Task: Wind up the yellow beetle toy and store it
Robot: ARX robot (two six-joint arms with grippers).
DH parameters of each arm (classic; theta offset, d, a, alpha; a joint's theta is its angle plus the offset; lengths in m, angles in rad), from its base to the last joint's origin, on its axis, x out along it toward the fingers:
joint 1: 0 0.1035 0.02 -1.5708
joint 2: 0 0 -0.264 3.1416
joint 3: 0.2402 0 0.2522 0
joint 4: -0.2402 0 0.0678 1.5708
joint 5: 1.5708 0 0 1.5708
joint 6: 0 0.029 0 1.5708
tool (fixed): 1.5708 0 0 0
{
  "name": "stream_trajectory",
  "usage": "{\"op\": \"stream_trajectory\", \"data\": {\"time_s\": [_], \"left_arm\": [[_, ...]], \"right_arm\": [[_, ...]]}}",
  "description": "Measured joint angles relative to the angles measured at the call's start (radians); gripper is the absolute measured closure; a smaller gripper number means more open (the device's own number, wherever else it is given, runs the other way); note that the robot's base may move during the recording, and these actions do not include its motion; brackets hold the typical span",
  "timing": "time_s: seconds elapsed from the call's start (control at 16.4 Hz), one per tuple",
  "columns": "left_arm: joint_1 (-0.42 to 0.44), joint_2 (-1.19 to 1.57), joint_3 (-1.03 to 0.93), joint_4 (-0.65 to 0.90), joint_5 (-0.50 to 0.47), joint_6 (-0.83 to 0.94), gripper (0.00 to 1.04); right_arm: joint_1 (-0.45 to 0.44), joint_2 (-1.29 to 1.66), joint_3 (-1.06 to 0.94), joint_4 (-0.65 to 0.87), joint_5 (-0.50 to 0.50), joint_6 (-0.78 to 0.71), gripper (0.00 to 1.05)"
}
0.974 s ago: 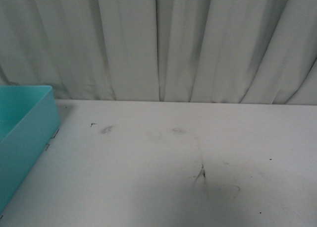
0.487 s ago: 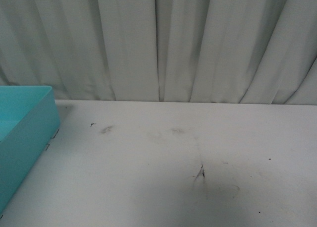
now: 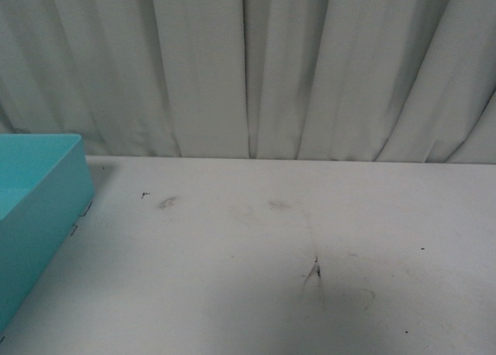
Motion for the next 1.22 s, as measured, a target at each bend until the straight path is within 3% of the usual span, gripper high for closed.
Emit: {"op": "stream_trajectory", "data": {"time_s": [0.24,0.37,0.43,0.73,0.79,1.22], "left_arm": [[-0.030,-0.086,-0.059,-0.034,-0.037,0.000,1.03],[-0.122,-0.152,-0.087,-0.064,-0.122,0.000,1.03],[-0.132,-0.182,-0.100,-0.084,-0.117,0.000,1.03],[-0.124,-0.335,-0.145,-0.190,-0.132,-0.001,1.03],[-0.124,-0.348,-0.173,-0.144,-0.132,-0.001,1.03],[-0.124,-0.533,-0.177,-0.341,-0.132,-0.001,1.03]], "right_arm": [[0.000,0.000,0.000,0.000,0.000,0.000,0.06],[0.000,0.000,0.000,0.000,0.000,0.000,0.06],[0.000,0.000,0.000,0.000,0.000,0.000,0.06],[0.000,0.000,0.000,0.000,0.000,0.000,0.06],[0.000,0.000,0.000,0.000,0.000,0.000,0.06],[0.000,0.000,0.000,0.000,0.000,0.000,0.06]]}}
